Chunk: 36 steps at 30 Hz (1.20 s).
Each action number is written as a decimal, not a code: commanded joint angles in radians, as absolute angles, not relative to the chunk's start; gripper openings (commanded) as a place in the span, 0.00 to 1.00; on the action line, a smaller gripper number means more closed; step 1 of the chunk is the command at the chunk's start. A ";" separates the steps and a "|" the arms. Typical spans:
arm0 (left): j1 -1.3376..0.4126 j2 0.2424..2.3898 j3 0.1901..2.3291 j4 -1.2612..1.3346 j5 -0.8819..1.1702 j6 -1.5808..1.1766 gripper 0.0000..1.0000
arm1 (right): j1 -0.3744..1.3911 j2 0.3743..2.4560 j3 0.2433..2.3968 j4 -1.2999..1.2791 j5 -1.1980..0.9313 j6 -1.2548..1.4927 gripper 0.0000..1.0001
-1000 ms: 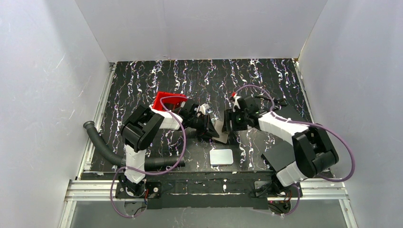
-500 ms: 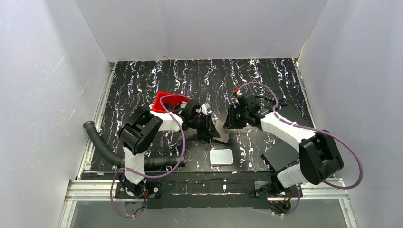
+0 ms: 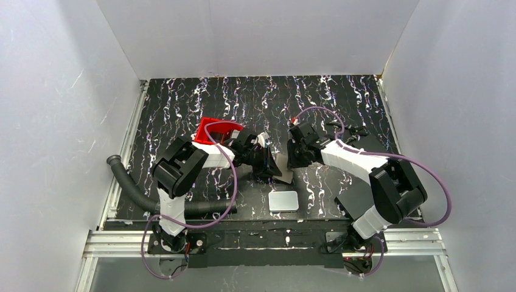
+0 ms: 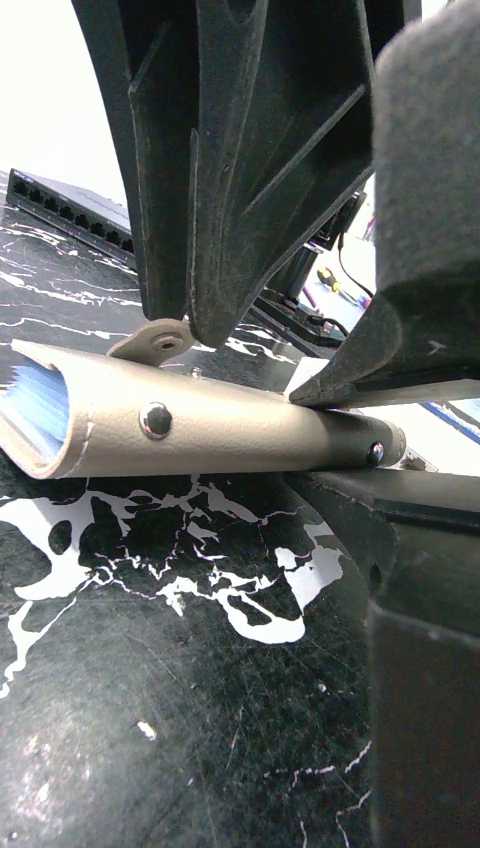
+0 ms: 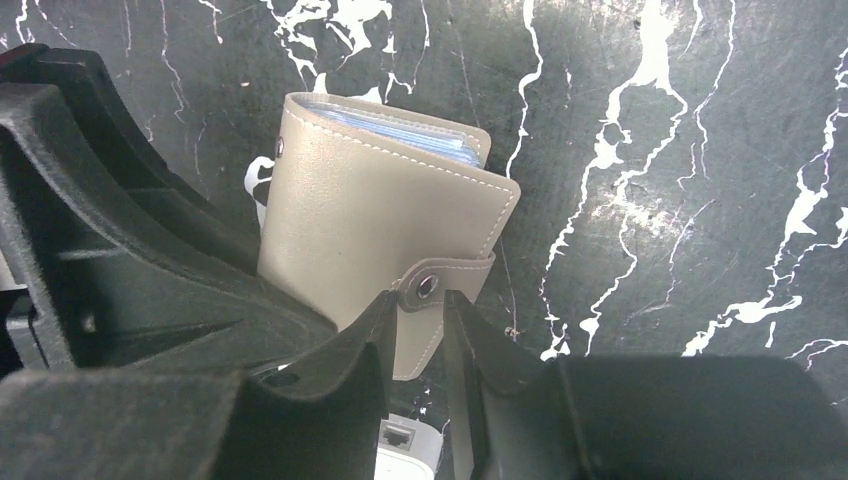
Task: Put the credit cards into the card holder
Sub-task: Close the card holder at the center of the board.
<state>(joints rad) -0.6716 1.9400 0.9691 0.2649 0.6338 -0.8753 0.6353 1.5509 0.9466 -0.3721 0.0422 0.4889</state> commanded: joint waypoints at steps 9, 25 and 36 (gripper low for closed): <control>-0.686 1.926 0.964 0.183 0.487 -0.834 0.00 | 0.662 1.579 1.005 -0.348 0.123 0.456 0.35; -0.696 1.906 0.981 0.131 0.461 -0.804 0.02 | 0.662 1.559 0.985 -0.312 0.104 0.435 0.01; -0.695 1.766 1.038 -0.106 0.373 -0.710 0.52 | 0.617 1.487 0.872 -0.210 -0.021 0.414 0.01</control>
<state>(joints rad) -0.6971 1.8496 0.9993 0.0799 0.4698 -0.7837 0.6300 1.5154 0.8890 -0.2756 0.0429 0.4366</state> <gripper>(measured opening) 0.499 0.033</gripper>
